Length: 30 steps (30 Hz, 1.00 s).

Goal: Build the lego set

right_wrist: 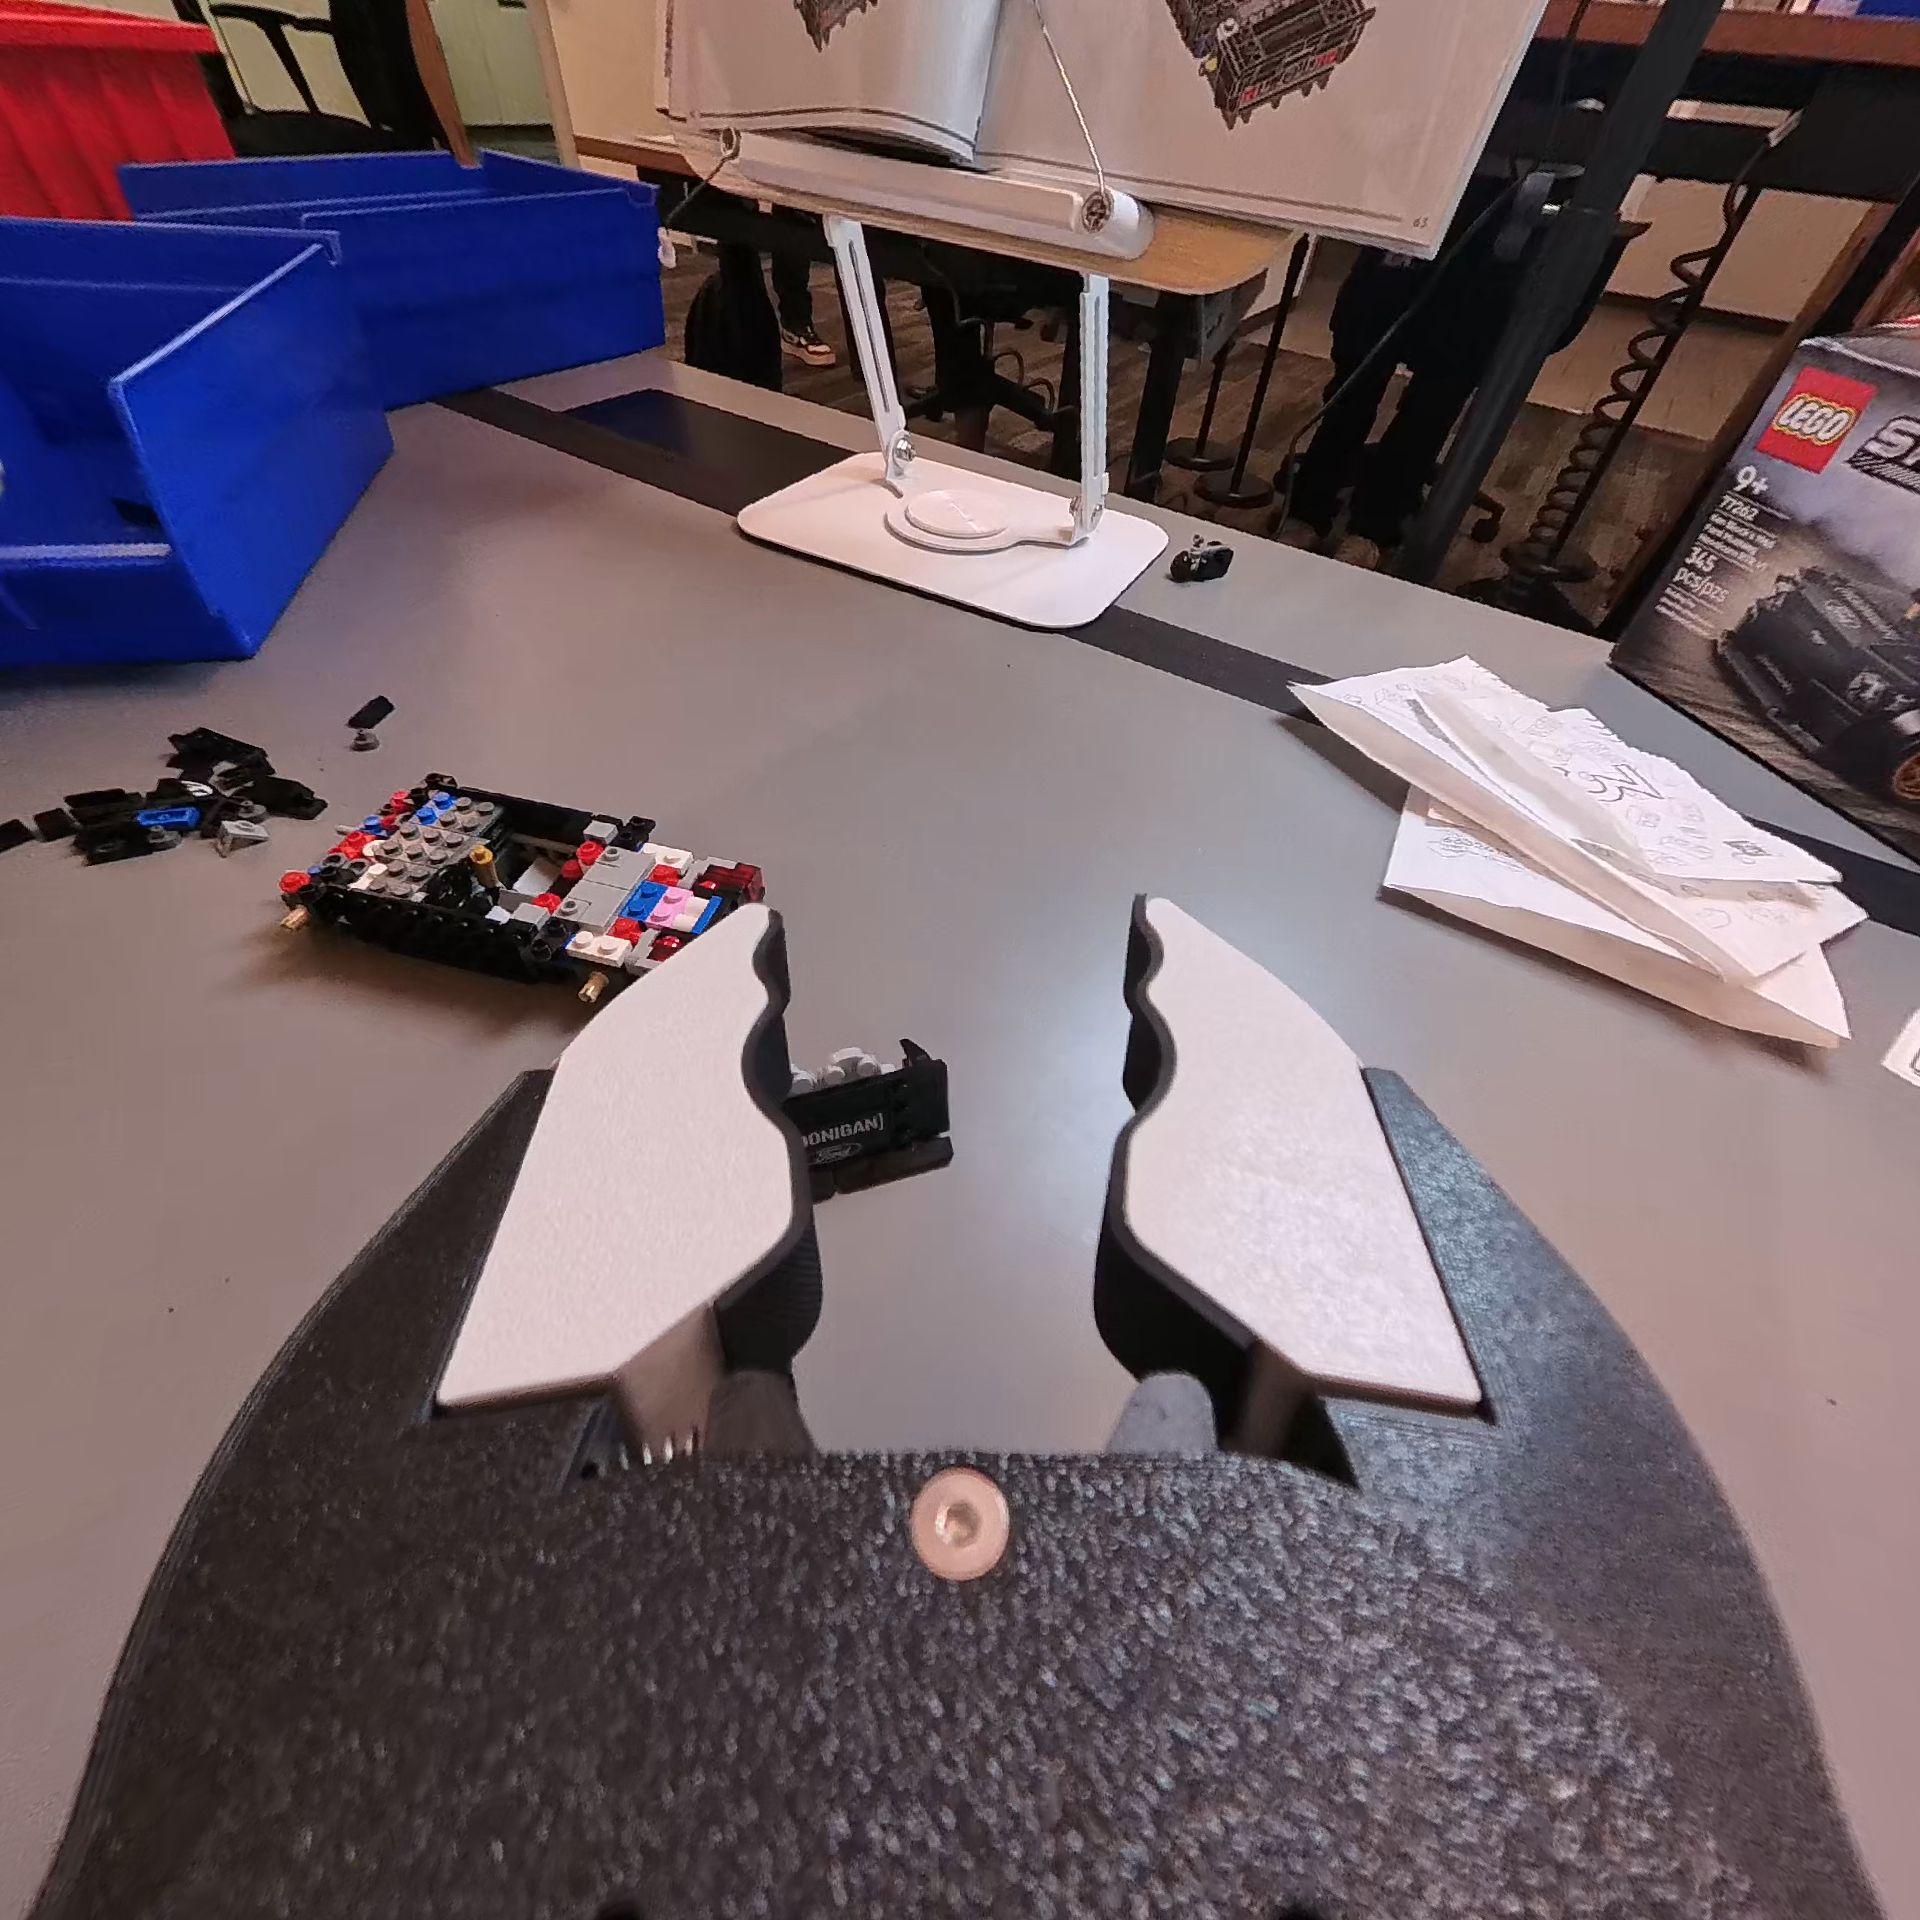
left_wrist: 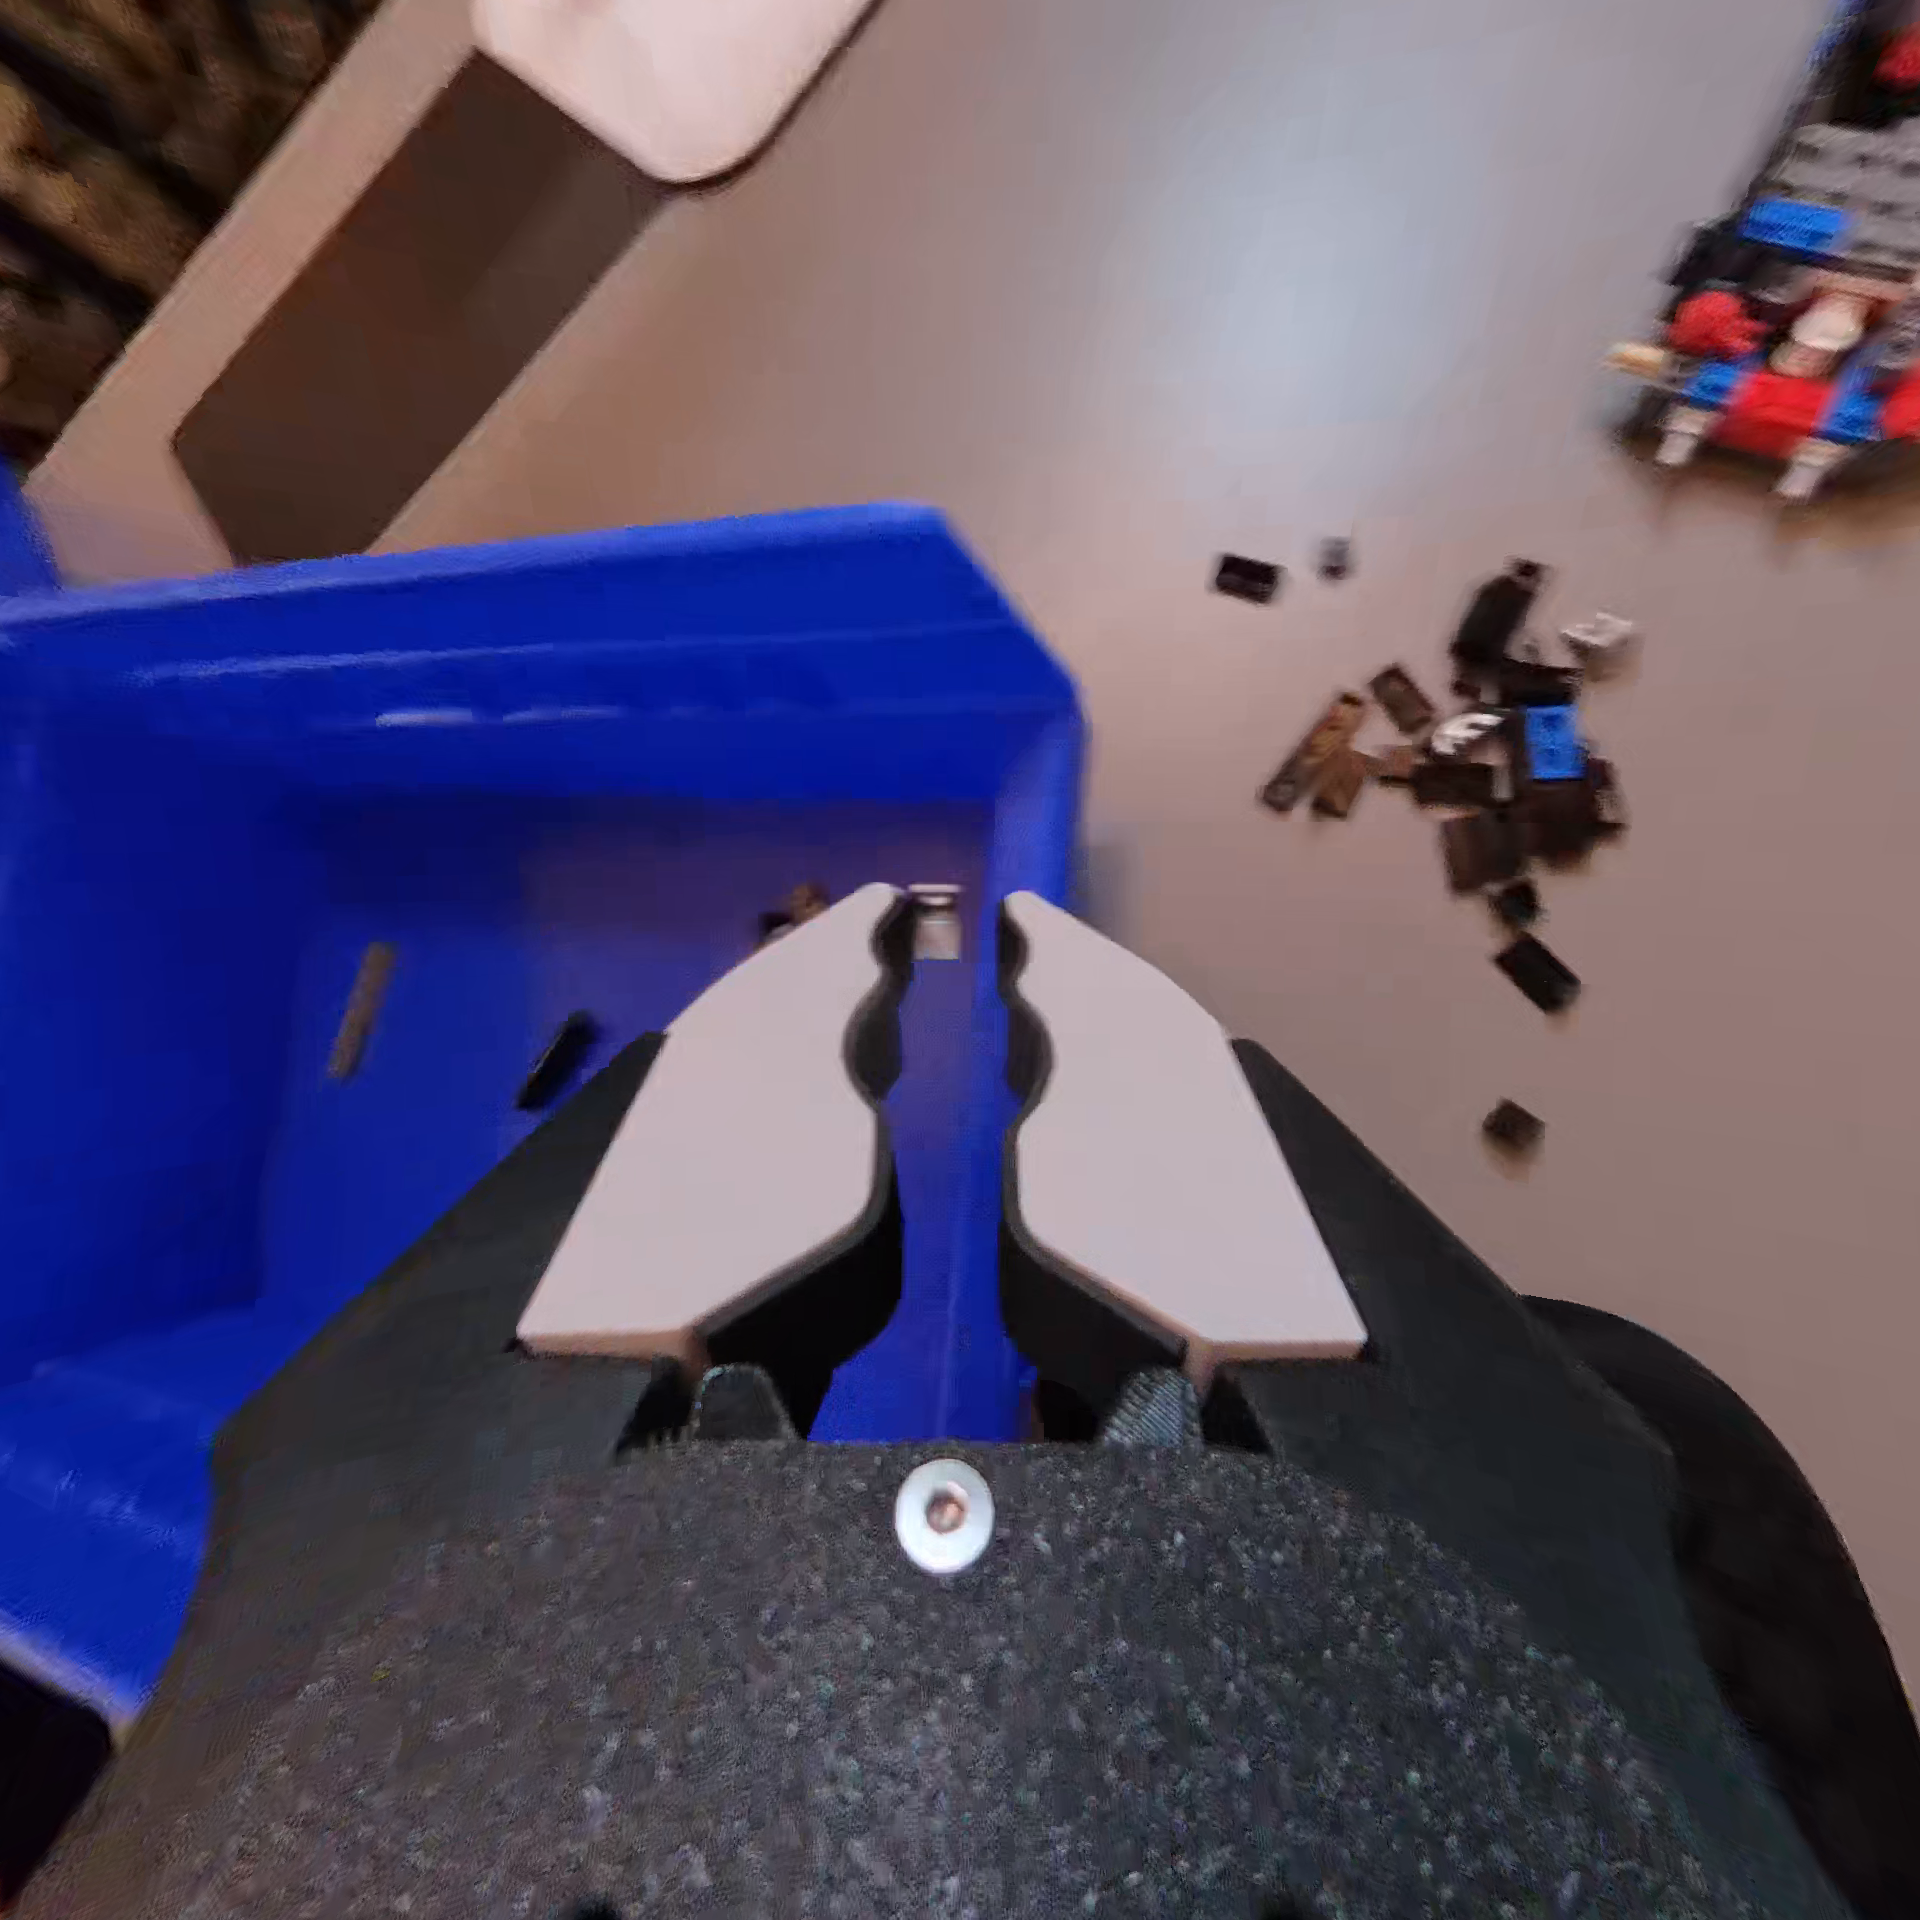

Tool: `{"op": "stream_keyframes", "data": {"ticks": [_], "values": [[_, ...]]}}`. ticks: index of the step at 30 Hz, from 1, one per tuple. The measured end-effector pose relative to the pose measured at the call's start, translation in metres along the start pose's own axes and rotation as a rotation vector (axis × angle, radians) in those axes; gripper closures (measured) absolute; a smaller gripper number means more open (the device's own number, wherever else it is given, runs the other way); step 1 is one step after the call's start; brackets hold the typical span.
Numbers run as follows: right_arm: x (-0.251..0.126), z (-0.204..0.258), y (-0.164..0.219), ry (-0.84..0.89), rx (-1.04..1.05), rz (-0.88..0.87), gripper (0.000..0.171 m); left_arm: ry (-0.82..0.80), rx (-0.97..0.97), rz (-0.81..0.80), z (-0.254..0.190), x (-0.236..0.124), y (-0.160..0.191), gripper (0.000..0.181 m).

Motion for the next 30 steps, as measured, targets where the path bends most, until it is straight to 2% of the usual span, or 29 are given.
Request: {"op": "stream_keyframes", "data": {"ticks": [3, 5, 8, 10, 13, 16, 18, 19, 23, 26, 28, 29, 30], "values": [[0.000, 0.001, 0.000, -0.001, -0.004, 0.002, 0.109, -0.021, -0.042, 0.076, 0.010, 0.001, 0.016, 0.136], [0.000, 0.000, 0.000, 0.003, -0.002, 0.000, 0.109, 0.023, -0.026, 0.060, 0.001, 0.000, 0.017, 0.131], [0.000, -0.001, 0.001, 0.005, 0.003, 0.001, 0.109, 0.195, 0.029, 0.002, -0.033, -0.011, 0.012, 0.137], [0.001, -0.001, 0.001, 0.002, 0.002, 0.005, 0.109, 0.259, 0.069, 0.029, -0.049, -0.013, 0.018, 0.140], [0.001, 0.001, 0.002, -0.001, -0.006, 0.010, 0.109, 0.455, 0.182, 0.083, -0.090, -0.017, 0.034, 0.149], [0.001, 0.000, 0.002, -0.001, -0.004, 0.007, 0.109, 0.500, 0.265, 0.173, -0.110, -0.005, 0.050, 0.148], [0.001, 0.000, 0.002, 0.001, -0.003, 0.006, 0.109, 0.525, 0.257, 0.181, -0.115, 0.000, 0.051, 0.160], [0.001, 0.000, 0.001, 0.004, -0.004, 0.004, 0.109, 0.510, 0.259, 0.181, -0.113, 0.002, 0.049, 0.172], [0.000, -0.002, 0.000, 0.011, 0.000, -0.002, 0.109, 0.416, 0.262, 0.137, -0.094, 0.002, 0.039, 0.173], [0.000, -0.002, 0.000, 0.010, 0.003, -0.004, 0.109, 0.171, 0.095, -0.028, -0.040, -0.005, 0.007, 0.173], [0.000, -0.001, 0.000, 0.007, -0.001, -0.001, 0.109, 0.049, -0.018, -0.083, -0.006, -0.007, -0.001, 0.173], [0.000, -0.001, 0.000, 0.006, -0.004, 0.000, 0.109, 0.012, -0.064, -0.067, 0.006, -0.004, 0.003, 0.172], [0.000, 0.000, 0.000, 0.007, -0.006, 0.000, 0.109, 0.009, -0.098, -0.033, 0.010, 0.001, 0.008, 0.157]]}}
Point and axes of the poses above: each gripper's, where its closed fingertips meet, x out along the fingers, y out of its underside, z = x × y across the jaws, the point moved 2 cm from there along -x, back along the fingers, and after that the axes turned 1 degree about -y, right-handed, at the moved point
